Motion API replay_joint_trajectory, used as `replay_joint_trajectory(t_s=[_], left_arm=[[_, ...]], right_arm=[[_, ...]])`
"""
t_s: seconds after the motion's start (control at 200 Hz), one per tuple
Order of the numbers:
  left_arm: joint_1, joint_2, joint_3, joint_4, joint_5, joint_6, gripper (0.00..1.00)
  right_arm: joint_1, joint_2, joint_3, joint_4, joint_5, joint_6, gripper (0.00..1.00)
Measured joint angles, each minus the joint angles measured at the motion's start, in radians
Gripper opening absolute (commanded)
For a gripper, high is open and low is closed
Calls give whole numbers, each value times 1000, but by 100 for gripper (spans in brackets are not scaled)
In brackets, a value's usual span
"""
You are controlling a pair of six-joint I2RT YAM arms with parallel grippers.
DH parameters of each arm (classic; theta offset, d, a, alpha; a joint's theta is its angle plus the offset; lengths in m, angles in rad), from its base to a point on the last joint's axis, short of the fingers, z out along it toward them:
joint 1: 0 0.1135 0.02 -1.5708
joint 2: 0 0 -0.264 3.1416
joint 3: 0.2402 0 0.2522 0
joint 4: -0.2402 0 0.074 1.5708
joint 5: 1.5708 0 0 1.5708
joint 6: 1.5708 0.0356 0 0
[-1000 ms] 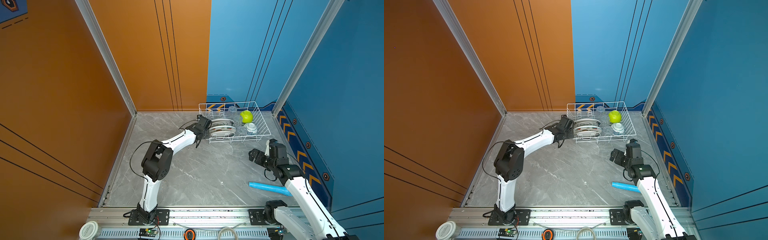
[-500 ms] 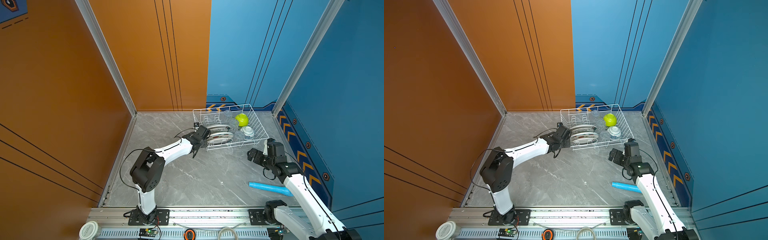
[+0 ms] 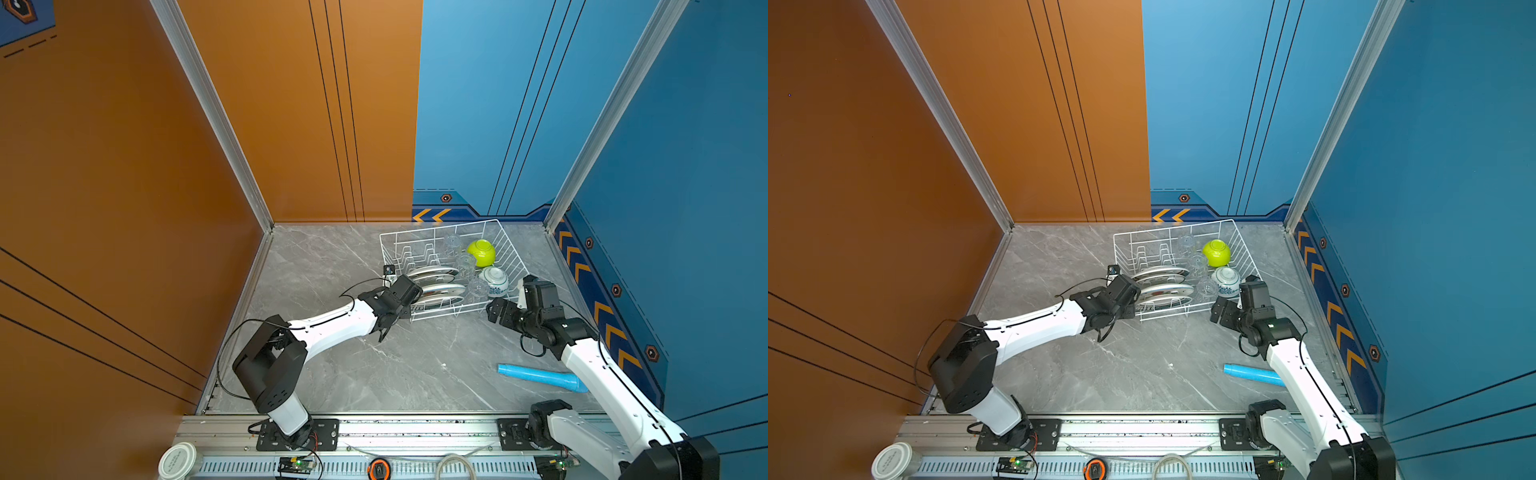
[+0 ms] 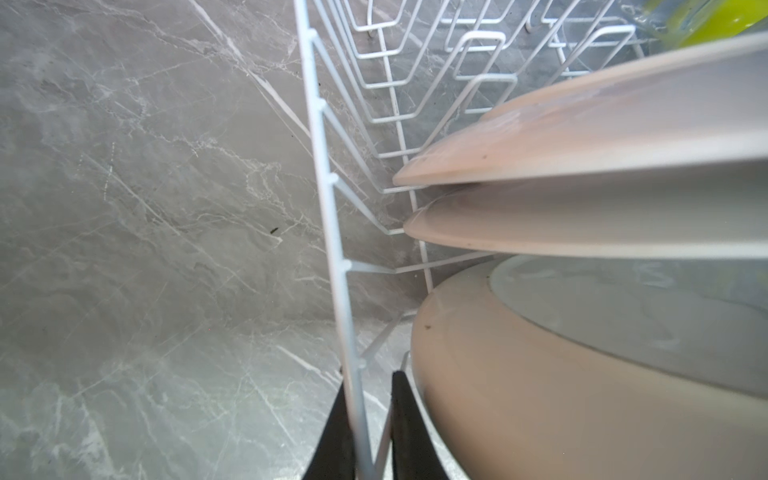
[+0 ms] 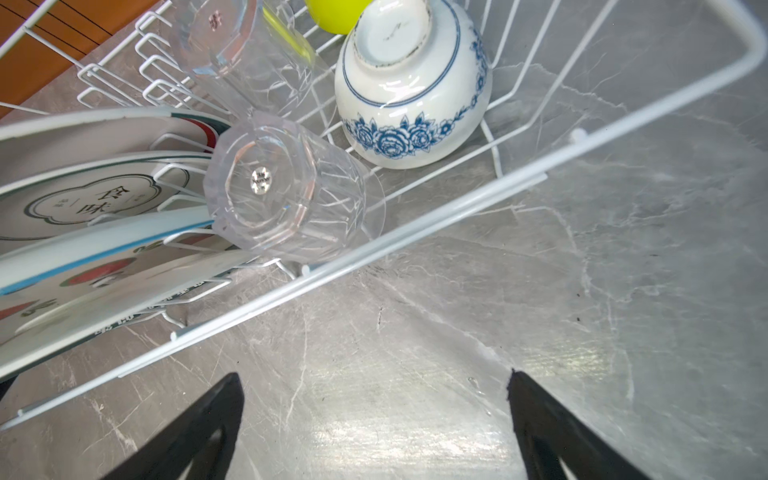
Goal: Unload the mixed dishes from the dish rack
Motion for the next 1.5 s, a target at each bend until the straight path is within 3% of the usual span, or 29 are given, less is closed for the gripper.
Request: replay_joint_trajectory(t_s=[0.16,0.33,0.55,0.681,0.871,1.151,1.291,1.496], left_arm=[[-22,-55,-54,-8,-6,-11,10],[-38,-104,-86,-62,-7,61,39],[-46,-182,-100,-152,-10,140,65],[-46,-223,-108,-183,-6,170,75],[-53,-322,-126,-208,29,238,78],[-72,-467,-150,-129,173,402,60],[-84,-454,-159,-60,254,481,56],[-144,-372,-145,-3,256,548,58]], right_arm=[[24,-2,2,-8,-29,3,100],[77,-19,3,-16,-38,19,100],[153,-31,11,-17,-23,56,100],[180,-37,24,-17,-15,75,100],[192,-56,36,-18,-15,87,100],[197,-89,39,-18,-48,94,100],[198,-167,32,-14,-50,112,100],[200,-261,-5,-13,-73,92,100]])
